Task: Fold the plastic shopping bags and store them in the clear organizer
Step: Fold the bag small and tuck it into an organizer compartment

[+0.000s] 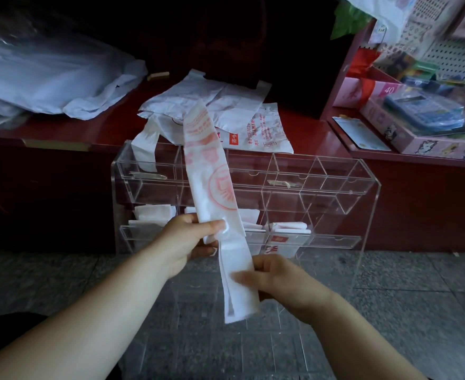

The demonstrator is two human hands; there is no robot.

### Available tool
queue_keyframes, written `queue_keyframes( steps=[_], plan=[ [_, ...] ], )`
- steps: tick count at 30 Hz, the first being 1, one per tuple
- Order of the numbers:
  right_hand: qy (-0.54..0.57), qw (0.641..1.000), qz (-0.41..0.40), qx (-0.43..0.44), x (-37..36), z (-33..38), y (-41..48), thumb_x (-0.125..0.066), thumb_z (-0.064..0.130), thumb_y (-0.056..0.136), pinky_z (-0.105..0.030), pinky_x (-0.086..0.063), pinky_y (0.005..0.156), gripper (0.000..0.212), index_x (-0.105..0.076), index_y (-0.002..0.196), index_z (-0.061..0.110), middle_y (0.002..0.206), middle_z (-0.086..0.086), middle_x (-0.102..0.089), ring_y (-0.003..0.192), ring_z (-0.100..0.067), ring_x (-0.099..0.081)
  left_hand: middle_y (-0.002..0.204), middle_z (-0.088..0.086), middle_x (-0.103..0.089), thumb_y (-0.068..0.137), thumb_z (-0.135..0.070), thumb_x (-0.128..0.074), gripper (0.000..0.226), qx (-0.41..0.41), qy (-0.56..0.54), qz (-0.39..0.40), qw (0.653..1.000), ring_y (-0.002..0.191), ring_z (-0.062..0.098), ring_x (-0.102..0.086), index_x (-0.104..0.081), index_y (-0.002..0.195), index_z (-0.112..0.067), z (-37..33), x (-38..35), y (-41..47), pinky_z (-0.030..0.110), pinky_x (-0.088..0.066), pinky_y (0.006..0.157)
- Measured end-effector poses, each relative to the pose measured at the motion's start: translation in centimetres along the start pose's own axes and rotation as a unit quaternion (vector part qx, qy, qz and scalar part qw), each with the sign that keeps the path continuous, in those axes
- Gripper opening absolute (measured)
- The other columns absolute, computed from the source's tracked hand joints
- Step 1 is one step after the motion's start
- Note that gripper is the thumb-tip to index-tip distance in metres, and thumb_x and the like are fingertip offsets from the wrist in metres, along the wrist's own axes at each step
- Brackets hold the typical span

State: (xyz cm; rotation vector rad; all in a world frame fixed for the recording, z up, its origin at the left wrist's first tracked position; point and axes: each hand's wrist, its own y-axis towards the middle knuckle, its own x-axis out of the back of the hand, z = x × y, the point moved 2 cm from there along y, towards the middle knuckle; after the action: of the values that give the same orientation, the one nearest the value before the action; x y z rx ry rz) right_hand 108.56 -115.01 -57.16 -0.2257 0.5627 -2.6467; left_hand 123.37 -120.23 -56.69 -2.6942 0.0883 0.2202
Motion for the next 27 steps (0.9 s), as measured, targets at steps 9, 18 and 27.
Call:
queue_keyframes(
  steps=[9,18,27],
  plan=[
    [-0.028,0.980,-0.163,0.112,1.1,1.5,-0.2,-0.064,0.010,0.082,-0.020,-0.043,0.076,0.014,-0.063,0.069,0.014,0.096,0.008,-0.055,0.087,-0.006,-0.055,0.045,-0.005,-0.062,0.081,-0.005,-0.064,0.008,0.015,0.049,0.022,0.998,0.043,0.005,-0.059,-0.061,0.076,-0.011,1.1,-0.2,-0.1,0.017,-0.047,0.043],
    [-0.005,0.987,-0.134,0.092,1.1,1.1,0.3,-0.050,0.022,0.092,-0.024,-0.040,0.077,0.028,-0.065,0.084,0.000,0.085,-0.006,-0.060,0.082,-0.013,-0.053,0.044,-0.002,-0.058,0.082,0.012,-0.052,0.019,0.059,0.134,0.165,0.975,0.044,0.004,-0.057,-0.060,0.076,-0.004,2.2,-0.2,-1.8,0.015,-0.046,0.043],
    [0.036,0.988,-0.106,0.103,0.5,1.0,0.2,-0.043,0.058,0.081,-0.029,-0.046,0.090,0.038,-0.066,0.087,0.029,0.098,0.007,-0.065,0.097,-0.012,-0.060,0.063,0.000,-0.070,0.067,0.006,-0.072,0.028,0.040,0.080,0.176,0.980,0.058,0.008,-0.065,-0.061,0.089,-0.008,1.6,0.0,-2.2,0.018,-0.052,0.054]
  ],
)
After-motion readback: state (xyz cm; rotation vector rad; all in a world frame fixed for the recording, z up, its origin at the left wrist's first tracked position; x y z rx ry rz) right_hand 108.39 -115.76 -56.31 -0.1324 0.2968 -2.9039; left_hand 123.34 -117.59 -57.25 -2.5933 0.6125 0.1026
